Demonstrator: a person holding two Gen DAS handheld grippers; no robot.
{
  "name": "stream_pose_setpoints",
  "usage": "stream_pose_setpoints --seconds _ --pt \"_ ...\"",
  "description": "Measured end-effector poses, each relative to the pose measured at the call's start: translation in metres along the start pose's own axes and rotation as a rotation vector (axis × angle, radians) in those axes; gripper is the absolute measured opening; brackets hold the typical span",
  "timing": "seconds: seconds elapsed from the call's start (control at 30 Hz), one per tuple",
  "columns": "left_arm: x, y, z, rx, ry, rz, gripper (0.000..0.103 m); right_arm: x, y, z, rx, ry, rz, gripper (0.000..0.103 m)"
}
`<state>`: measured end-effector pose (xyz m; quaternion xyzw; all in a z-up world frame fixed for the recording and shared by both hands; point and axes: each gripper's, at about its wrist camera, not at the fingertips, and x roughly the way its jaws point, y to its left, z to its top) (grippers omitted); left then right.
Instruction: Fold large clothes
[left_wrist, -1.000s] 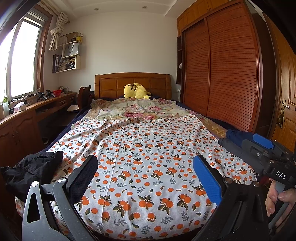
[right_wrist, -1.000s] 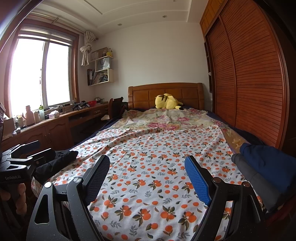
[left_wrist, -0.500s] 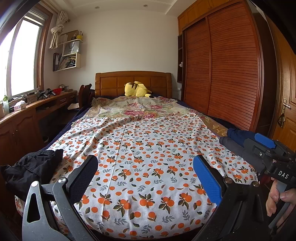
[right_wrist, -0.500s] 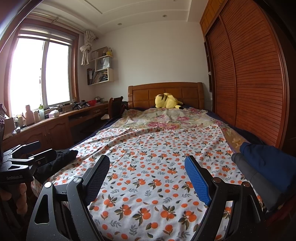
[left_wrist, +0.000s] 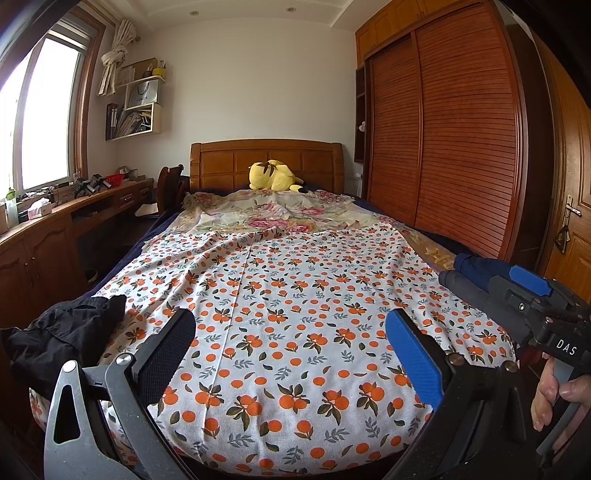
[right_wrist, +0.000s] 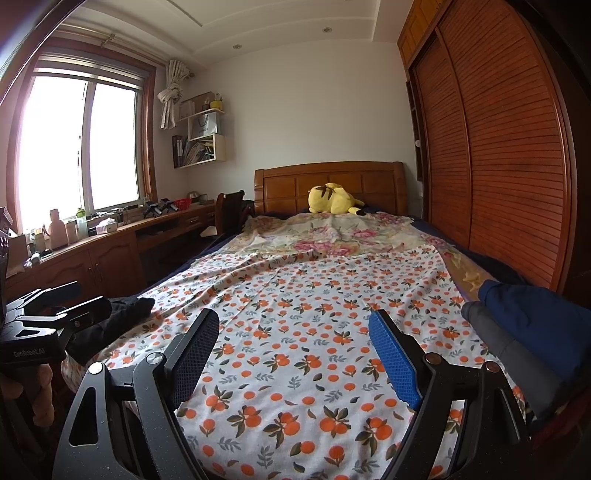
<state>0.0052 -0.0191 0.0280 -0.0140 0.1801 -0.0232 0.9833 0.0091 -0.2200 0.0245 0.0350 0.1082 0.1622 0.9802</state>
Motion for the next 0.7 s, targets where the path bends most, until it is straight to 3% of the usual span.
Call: stream_pose_setpoints --seconds 0.7 --pt "0.0011 -0.0016 -0.0016 0.006 0.001 -0.001 0.103 -0.0030 -0.0022 0.0005 0.004 -0.005 0.007 0.085"
